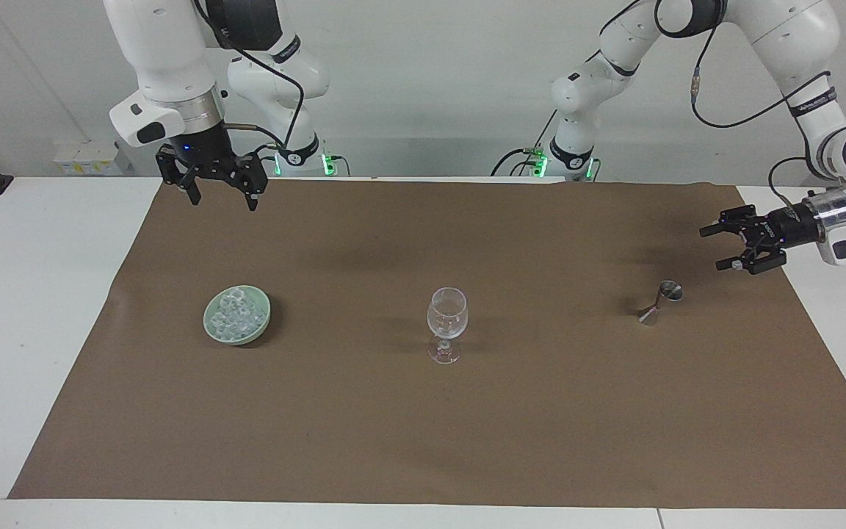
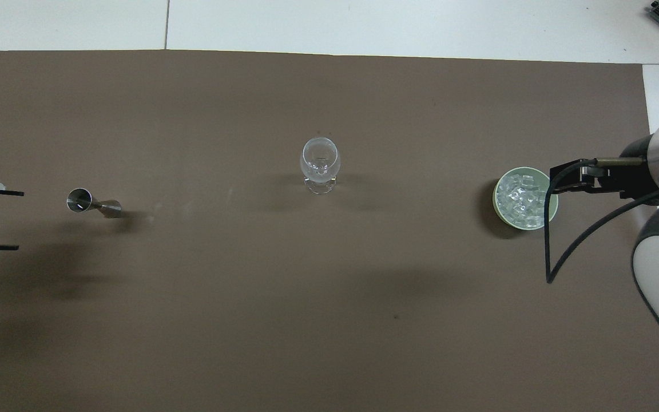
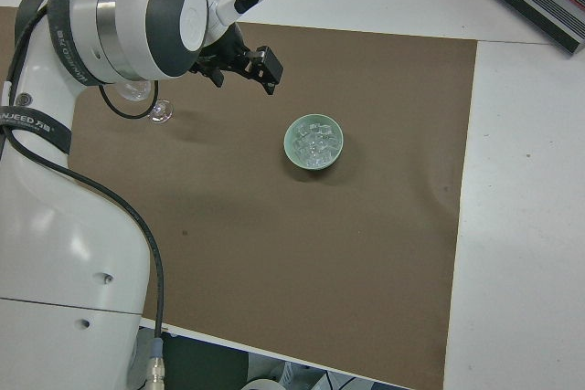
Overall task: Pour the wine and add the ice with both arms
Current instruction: 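Move the open left gripper toward the small metal cup, then close the left gripper around the small metal cup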
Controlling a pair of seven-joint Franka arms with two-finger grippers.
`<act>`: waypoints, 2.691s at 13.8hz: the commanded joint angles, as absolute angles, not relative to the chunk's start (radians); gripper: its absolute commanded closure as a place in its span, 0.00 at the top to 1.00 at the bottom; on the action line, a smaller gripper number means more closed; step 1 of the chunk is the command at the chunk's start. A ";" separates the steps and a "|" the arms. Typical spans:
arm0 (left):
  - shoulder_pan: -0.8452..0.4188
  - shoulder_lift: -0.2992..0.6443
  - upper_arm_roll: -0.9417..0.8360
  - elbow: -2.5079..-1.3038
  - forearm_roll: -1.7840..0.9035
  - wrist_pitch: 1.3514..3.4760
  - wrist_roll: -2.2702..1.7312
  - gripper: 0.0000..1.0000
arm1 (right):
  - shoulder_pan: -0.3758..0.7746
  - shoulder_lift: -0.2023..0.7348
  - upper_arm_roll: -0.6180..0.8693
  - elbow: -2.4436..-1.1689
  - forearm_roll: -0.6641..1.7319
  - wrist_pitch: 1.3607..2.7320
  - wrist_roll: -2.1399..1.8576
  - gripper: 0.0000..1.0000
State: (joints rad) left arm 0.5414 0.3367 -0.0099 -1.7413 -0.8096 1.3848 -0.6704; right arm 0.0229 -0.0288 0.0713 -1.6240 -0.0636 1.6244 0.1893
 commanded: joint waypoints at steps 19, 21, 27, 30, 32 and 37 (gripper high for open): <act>0.557 0.629 -0.038 -1.674 -1.000 1.424 -0.742 1.00 | 0.023 -0.052 0.067 -1.651 -0.051 1.631 0.170 1.00; 0.551 0.630 -0.041 -1.677 -1.006 1.431 -0.741 1.00 | 0.023 -0.052 0.067 -1.651 -0.051 1.631 0.170 1.00; 0.531 0.657 -0.051 -1.677 -1.023 1.450 -0.739 1.00 | 0.023 -0.052 0.067 -1.651 -0.051 1.631 0.170 1.00; 0.528 0.660 -0.052 -1.677 -1.029 1.459 -0.739 1.00 | 0.023 -0.052 0.067 -1.651 -0.051 1.631 0.170 1.00; 0.515 0.667 -0.052 -1.677 -1.034 1.460 -0.739 1.00 | 0.023 -0.052 0.067 -1.651 -0.051 1.631 0.170 1.00; 0.515 0.684 -0.063 -1.677 -1.037 1.462 -0.718 1.00 | 0.023 -0.052 0.066 -1.651 -0.051 1.631 0.170 1.00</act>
State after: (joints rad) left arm 0.5267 0.6686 -0.0716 -1.6916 -1.0171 1.4562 -0.7245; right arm 0.0229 -0.0288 0.0713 -1.6240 -0.0637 1.6244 0.1893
